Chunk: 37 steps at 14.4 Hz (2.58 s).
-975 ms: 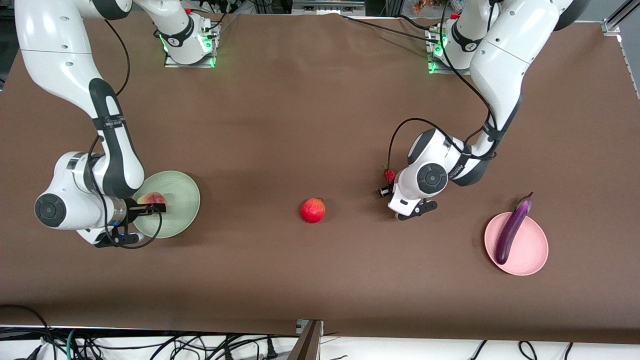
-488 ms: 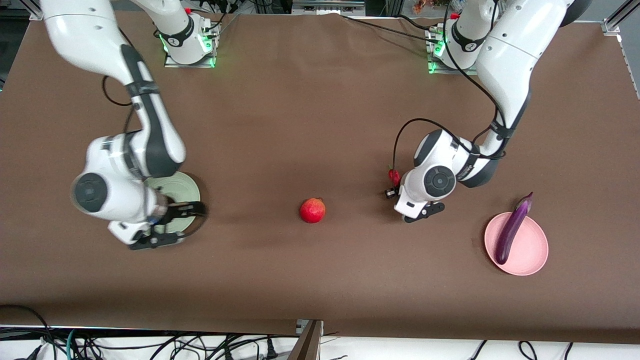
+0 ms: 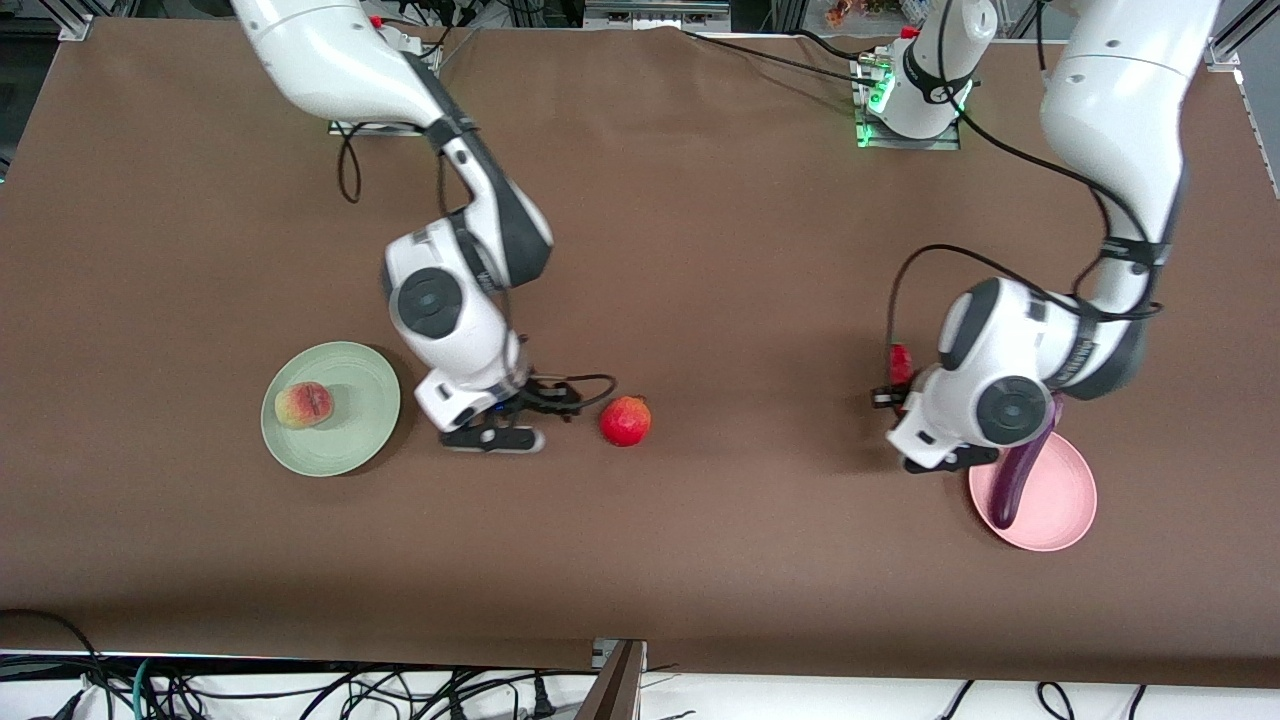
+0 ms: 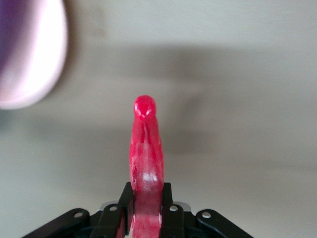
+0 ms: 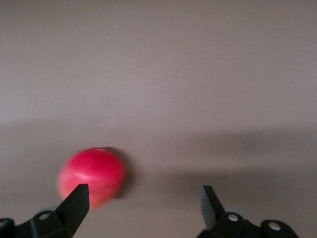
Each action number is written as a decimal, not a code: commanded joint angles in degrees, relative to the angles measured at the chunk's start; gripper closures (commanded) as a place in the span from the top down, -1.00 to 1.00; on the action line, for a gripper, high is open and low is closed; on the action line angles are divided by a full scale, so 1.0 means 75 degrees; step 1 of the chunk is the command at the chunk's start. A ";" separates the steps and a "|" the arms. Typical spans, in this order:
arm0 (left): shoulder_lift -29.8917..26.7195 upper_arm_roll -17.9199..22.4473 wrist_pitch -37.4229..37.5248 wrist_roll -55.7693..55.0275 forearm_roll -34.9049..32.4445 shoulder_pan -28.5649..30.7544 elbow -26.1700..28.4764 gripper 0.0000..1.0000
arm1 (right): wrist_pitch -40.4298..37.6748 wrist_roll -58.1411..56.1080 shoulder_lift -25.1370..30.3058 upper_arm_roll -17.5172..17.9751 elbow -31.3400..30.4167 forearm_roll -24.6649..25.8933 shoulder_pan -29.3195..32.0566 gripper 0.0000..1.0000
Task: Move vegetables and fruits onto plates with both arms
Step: 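Carry the chili to the pink plate while the right gripper grasps the apple, then release the chili and raise the left gripper while the right gripper carries the apple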
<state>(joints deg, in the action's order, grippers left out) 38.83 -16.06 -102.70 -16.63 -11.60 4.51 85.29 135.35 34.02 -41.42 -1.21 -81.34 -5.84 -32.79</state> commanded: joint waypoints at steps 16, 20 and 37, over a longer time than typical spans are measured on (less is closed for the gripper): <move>0.1009 0.1227 -0.2876 1.0009 -0.0223 0.0676 -0.1353 -1.00 | 0.2918 0.0948 -0.1402 -0.0178 0.0005 0.0474 -0.0855 1.00; 0.1057 0.1215 -0.2888 0.9894 -0.0141 0.0840 -0.1399 1.00 | 0.3000 0.0937 -0.1473 -0.0166 0.0005 0.0474 -0.0866 0.69; -0.1600 0.0981 0.0461 0.6148 0.1477 -0.0226 -0.1272 1.00 | -0.3020 -0.2797 0.0589 -0.0961 -0.0029 0.0451 0.0833 0.03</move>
<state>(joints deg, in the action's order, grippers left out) 32.48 -10.02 -102.45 35.33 -1.28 4.25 73.70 116.19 18.64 -38.16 -6.07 -79.77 -3.07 -27.29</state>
